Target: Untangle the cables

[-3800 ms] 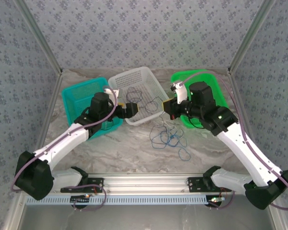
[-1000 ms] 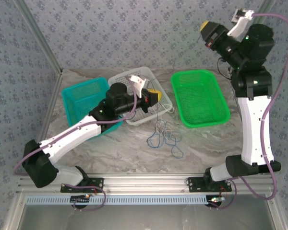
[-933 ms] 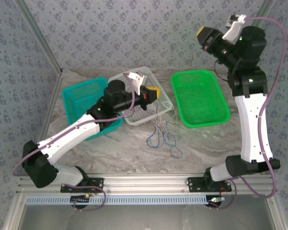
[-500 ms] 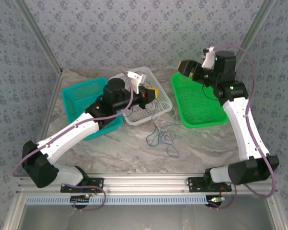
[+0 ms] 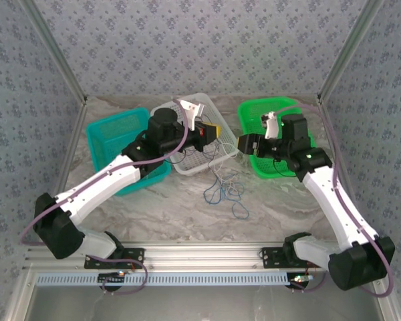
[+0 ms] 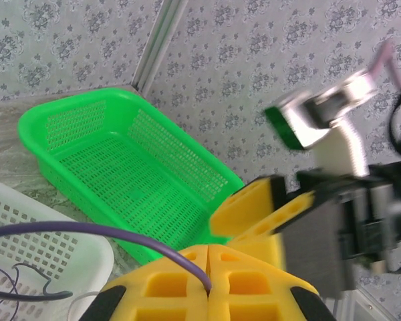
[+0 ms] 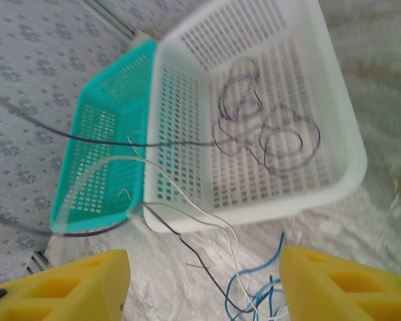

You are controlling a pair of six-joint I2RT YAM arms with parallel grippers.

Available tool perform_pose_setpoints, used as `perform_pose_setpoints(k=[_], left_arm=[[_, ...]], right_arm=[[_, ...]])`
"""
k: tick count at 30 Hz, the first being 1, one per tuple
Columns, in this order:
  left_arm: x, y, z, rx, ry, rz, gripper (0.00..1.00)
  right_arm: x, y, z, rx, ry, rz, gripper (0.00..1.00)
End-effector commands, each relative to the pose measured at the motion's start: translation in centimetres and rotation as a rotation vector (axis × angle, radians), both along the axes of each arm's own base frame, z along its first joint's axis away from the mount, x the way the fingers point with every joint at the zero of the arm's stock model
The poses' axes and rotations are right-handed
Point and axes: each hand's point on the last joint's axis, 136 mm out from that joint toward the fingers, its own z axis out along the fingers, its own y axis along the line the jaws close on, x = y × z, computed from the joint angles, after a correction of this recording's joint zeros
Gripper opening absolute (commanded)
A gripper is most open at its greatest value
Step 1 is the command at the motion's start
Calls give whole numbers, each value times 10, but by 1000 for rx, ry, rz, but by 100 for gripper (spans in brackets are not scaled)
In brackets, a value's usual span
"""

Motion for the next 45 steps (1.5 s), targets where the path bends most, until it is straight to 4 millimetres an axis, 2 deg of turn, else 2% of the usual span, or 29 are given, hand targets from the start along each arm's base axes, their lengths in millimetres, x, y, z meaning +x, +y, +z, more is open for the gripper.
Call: perform_pose_setpoints(k=[1, 8, 14, 17, 21, 23, 24, 25, 27, 29, 34, 36, 37, 40, 45], left_arm=[[1, 2, 24, -32, -45, 0, 0], [1, 1, 23, -28, -54, -4, 0], [1, 2, 22, -25, -57, 0, 0], [2, 3, 23, -25, -62, 4, 0], [3, 3, 23, -18, -69, 11, 0], [3, 3, 22, -16, -71, 9, 0], [4, 2, 22, -13, -71, 10, 0], [4, 2, 22, -9, -75, 10, 0], [7, 8, 24, 7, -83, 27, 0], [16, 20, 26, 25, -88, 67, 0], [43, 76, 39, 39, -105, 210, 0], [53, 98, 46, 49, -115, 265, 0], [58, 109, 49, 56, -116, 292, 0], [65, 131, 59, 66, -131, 339, 0], [71, 157, 75, 59, -157, 404, 0]], right_arm=[[3, 4, -1, 48, 57, -42, 68], [7, 15, -2, 162, 141, -57, 67], [4, 32, -1, 238, 183, -17, 59], [-3, 40, -7, 227, 202, 15, 52], [-8, 43, -9, 234, 206, 28, 35], [-8, 42, -11, 230, 206, 25, 20], [-7, 39, -12, 219, 206, 14, 8], [-7, 34, -13, 200, 202, 0, 0], [-5, 20, -10, 152, 181, -43, 0], [-3, -5, -3, 111, 158, -121, 0], [-8, -84, 17, -34, 70, -304, 0], [-15, -105, 22, -75, 64, -346, 0], [-18, -116, 31, -84, 47, -373, 0], [-22, -139, 45, -72, 18, -435, 0], [-28, -162, 63, -19, -22, -497, 0]])
